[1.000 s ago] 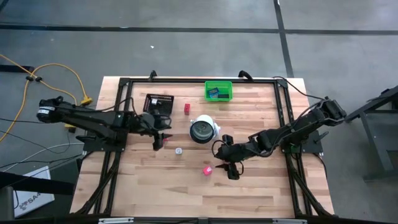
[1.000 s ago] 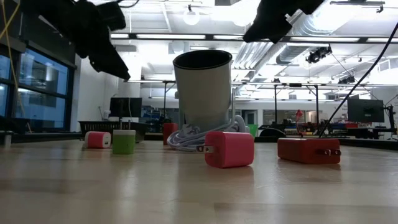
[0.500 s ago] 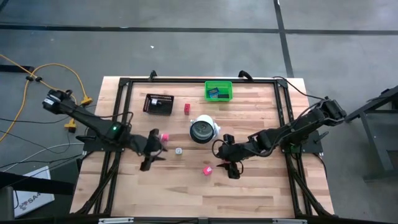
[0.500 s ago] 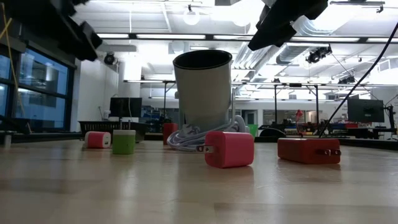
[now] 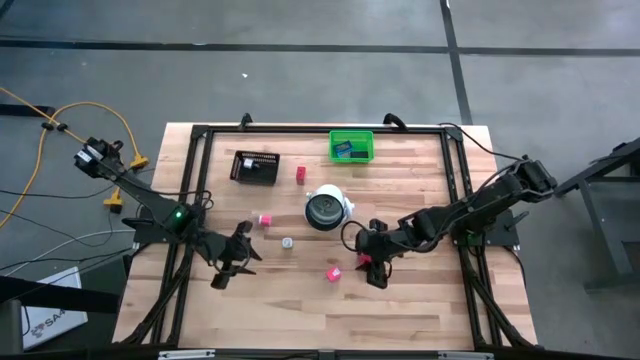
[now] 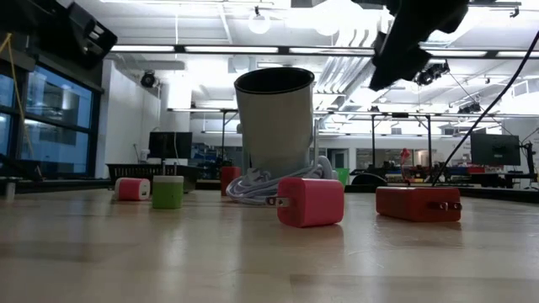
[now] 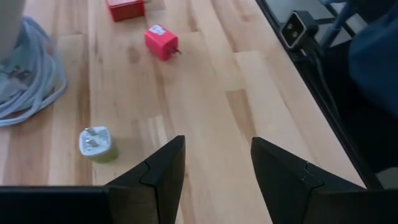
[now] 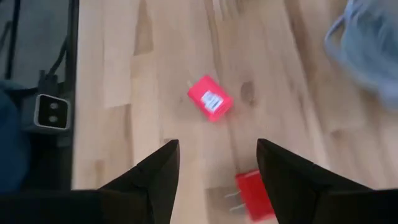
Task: Pick & Place Office items
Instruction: Put the bottom red charger adapter into the black bin
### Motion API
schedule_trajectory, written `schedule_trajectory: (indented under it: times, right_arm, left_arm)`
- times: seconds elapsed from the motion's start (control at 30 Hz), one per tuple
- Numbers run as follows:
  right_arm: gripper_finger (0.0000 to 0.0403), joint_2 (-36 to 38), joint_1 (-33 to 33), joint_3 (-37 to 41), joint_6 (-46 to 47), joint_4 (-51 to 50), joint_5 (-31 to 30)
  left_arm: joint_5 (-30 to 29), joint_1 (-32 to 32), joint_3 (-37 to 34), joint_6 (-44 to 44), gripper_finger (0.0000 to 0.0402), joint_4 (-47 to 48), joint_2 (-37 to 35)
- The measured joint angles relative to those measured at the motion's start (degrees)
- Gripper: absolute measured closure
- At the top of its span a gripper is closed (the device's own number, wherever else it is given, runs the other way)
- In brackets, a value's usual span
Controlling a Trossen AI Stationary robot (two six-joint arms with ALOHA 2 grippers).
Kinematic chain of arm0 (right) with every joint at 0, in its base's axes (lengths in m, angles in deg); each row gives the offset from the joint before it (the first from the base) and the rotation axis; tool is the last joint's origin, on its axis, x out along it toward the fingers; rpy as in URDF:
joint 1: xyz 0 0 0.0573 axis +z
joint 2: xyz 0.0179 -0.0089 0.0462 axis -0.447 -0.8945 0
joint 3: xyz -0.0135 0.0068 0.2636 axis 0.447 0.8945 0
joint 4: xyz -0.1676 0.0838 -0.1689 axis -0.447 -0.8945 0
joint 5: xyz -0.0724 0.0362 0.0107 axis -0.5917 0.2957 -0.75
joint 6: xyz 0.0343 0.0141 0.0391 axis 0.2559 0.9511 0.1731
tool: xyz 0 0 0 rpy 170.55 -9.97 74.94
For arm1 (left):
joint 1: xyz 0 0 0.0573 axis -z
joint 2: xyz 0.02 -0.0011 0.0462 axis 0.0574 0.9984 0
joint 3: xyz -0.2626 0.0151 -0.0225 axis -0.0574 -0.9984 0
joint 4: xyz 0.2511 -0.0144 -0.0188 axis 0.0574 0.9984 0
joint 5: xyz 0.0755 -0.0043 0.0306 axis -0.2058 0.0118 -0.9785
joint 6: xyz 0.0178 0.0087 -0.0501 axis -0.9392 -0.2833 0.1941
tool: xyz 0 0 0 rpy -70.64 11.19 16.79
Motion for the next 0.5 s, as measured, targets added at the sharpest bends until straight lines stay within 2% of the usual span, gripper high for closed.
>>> schedule_trajectory:
  times: [0.23, 0.5]
  right_arm:
    - [0.0201, 0.00, 0.02, 0.00, 6.95, -0.57, 2.24]
    - [0.0201, 0.00, 0.00, 0.00, 9.34, -1.61, -1.07]
  left_arm:
    - [0.04, 1.55, -0.04, -0.77, 0.0225, -1.08, 0.00]
    - [0.03, 1.50, -0.04, -0.92, 0.0225, -2.43, 0.00]
